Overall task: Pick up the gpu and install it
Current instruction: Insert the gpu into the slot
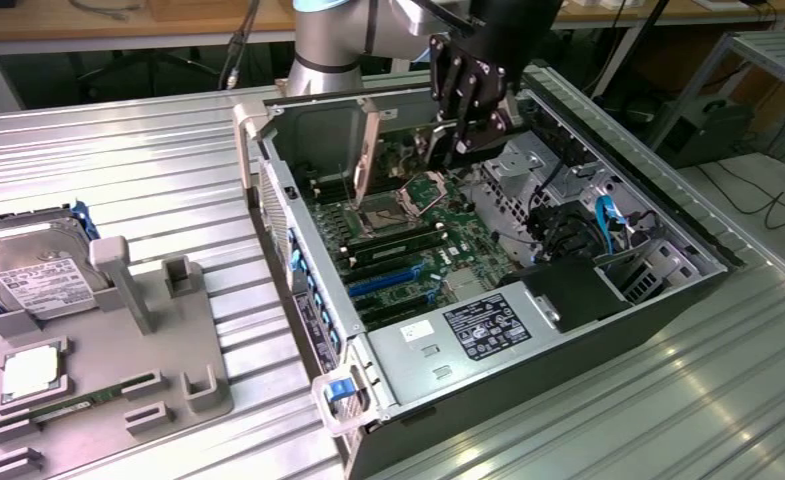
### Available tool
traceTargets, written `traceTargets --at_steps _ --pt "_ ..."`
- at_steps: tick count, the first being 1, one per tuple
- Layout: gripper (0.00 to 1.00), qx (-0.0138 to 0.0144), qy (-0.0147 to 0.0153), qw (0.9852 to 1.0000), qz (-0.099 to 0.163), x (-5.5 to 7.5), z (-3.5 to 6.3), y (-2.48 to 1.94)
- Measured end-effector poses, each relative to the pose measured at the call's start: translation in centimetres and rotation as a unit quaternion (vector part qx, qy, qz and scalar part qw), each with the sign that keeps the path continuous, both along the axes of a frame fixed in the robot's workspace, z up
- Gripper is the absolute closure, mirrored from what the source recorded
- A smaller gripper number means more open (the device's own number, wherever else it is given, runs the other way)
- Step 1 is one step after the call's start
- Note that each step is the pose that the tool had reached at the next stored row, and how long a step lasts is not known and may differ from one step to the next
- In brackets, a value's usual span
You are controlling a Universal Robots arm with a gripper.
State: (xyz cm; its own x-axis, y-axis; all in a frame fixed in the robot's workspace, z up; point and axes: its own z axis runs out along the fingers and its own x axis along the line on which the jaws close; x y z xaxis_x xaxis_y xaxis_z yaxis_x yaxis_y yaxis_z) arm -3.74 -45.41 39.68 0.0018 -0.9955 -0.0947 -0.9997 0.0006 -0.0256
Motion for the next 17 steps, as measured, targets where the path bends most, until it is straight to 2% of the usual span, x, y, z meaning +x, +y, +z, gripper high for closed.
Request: traceTargets --at_steps 7,17 --pt "0.72 0.0007 0.0000 1.0000 0.000 0.0 -0.52 0.00" --pt "0.72 0.0007 0.0000 1.0000 0.000 0.0 -2.23 0.00"
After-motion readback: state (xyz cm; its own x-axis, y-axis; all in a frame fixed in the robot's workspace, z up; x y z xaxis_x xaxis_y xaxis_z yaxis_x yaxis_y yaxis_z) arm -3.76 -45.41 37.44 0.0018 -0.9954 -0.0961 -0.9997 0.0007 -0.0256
